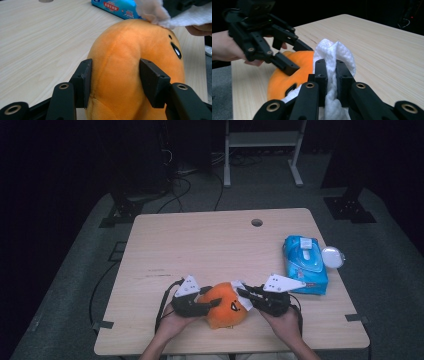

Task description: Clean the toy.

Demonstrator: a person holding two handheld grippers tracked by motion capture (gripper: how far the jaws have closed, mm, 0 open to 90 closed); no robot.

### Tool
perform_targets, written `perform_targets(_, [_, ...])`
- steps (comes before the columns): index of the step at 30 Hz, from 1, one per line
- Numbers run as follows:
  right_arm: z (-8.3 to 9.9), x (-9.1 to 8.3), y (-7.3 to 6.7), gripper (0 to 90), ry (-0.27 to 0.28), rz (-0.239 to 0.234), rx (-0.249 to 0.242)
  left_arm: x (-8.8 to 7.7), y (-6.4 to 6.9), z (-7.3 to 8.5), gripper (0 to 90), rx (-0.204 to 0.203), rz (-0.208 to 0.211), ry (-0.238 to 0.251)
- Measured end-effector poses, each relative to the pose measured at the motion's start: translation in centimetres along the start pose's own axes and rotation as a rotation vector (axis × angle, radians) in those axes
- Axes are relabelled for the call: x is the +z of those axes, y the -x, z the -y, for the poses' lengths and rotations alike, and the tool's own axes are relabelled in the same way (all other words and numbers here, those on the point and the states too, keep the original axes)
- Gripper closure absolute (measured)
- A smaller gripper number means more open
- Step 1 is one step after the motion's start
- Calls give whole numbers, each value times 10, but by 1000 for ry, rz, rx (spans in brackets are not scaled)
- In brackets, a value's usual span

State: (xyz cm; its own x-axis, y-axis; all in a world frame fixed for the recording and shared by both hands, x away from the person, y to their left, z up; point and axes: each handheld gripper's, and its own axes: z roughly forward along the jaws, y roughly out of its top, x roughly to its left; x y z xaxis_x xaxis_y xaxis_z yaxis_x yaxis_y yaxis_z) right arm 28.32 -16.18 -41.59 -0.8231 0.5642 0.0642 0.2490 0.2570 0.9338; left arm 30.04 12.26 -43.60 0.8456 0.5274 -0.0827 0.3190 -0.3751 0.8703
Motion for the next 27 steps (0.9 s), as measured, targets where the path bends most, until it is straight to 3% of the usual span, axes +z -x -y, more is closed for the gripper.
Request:
perform_targets(5, [7, 0, 12, 814, -21, 9, 40, -1, -3, 2, 472, -19, -6, 2])
perform_targets(8, [5, -3, 6, 814, -14, 4, 21, -2, -5, 4, 472, -24, -11, -2])
perform_targets(10, [1, -2, -6, 814, -12, -27, -22, -5, -10, 6, 472, -44, -9, 1])
perform_targets(12, [3, 0, -6, 814, -16, -32, -25, -6, -11, 7, 472, -50, -7, 1])
perform_targets(15, [7, 1, 2, 814, -26, -21, -1, -6, -11, 7, 472, -53, -10, 2])
perform_targets(16, [11, 1, 9, 814, -46, 8, 14, -5, -11, 7, 472, -53, -11, 4])
perform_targets(18, [11, 0, 10, 814, -41, 4, 33, -5, -12, 7, 472, -56, -8, 5])
perform_targets(21, [2, 0, -6, 814, -14, -38, -17, -5, -12, 7, 472, -60, -10, 7])
perform_targets(23, [1, 1, -8, 814, -16, -39, -34, -5, -12, 7, 472, -59, -10, 6])
perform_targets(27, [9, 3, 6, 814, -37, -17, 5, -5, -11, 7, 472, -65, -5, 11])
